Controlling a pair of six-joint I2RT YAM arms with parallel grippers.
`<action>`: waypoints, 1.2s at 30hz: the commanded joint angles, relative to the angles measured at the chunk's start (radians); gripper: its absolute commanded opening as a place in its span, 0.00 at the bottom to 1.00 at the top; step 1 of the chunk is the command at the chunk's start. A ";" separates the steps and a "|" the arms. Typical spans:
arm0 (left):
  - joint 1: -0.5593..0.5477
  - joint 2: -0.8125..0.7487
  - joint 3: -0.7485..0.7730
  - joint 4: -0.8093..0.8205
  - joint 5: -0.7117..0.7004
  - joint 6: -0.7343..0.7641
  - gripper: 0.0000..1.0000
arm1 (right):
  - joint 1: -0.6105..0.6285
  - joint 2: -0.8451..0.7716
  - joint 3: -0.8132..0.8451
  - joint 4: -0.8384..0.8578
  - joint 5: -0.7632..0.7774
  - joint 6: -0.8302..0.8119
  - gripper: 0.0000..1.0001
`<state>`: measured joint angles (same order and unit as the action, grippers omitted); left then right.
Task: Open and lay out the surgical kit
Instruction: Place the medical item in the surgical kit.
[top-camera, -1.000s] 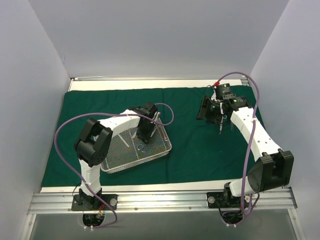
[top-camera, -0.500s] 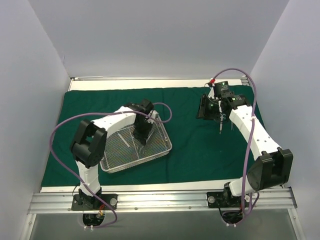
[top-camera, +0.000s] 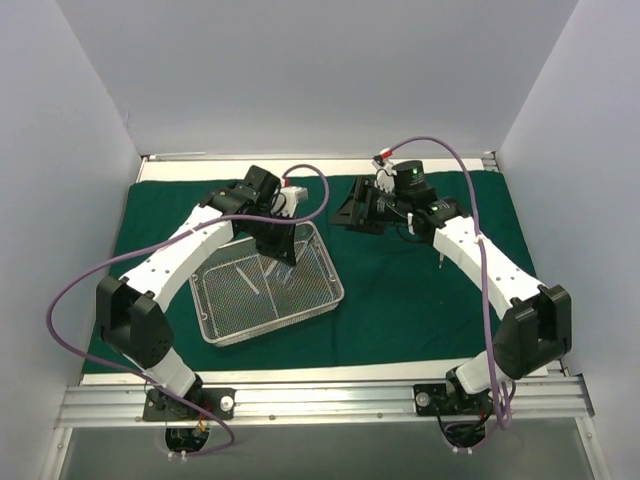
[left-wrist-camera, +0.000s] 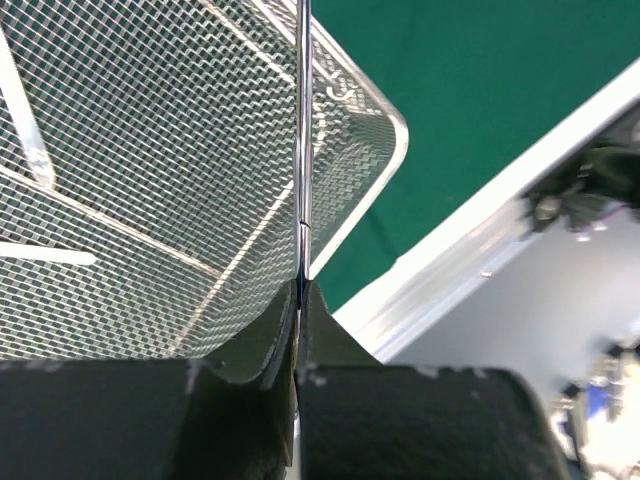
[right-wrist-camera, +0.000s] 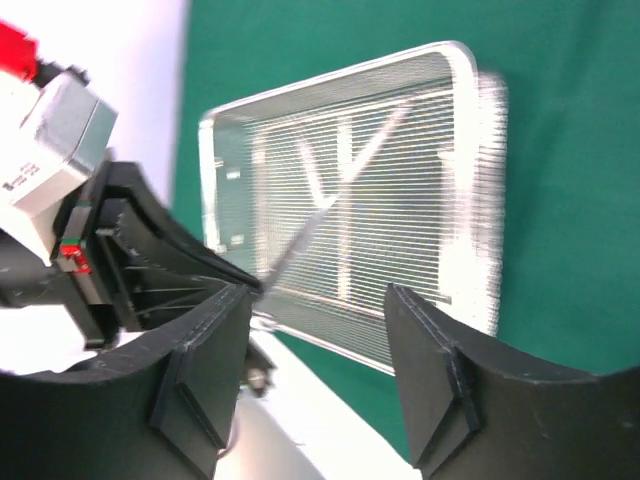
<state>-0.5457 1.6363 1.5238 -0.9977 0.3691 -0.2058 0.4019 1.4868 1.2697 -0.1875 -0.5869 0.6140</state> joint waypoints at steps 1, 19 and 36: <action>0.029 -0.073 -0.002 0.036 0.112 -0.049 0.02 | 0.011 -0.003 -0.058 0.262 -0.123 0.174 0.59; 0.035 -0.093 0.059 0.122 0.248 -0.193 0.02 | 0.077 0.078 -0.052 0.303 -0.145 0.233 0.63; 0.053 -0.049 0.131 0.165 0.234 -0.201 0.34 | 0.101 0.124 0.013 0.349 -0.168 0.383 0.00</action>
<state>-0.5087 1.5864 1.5883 -0.8864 0.6037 -0.4068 0.5049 1.6363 1.2530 0.1444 -0.7597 0.9524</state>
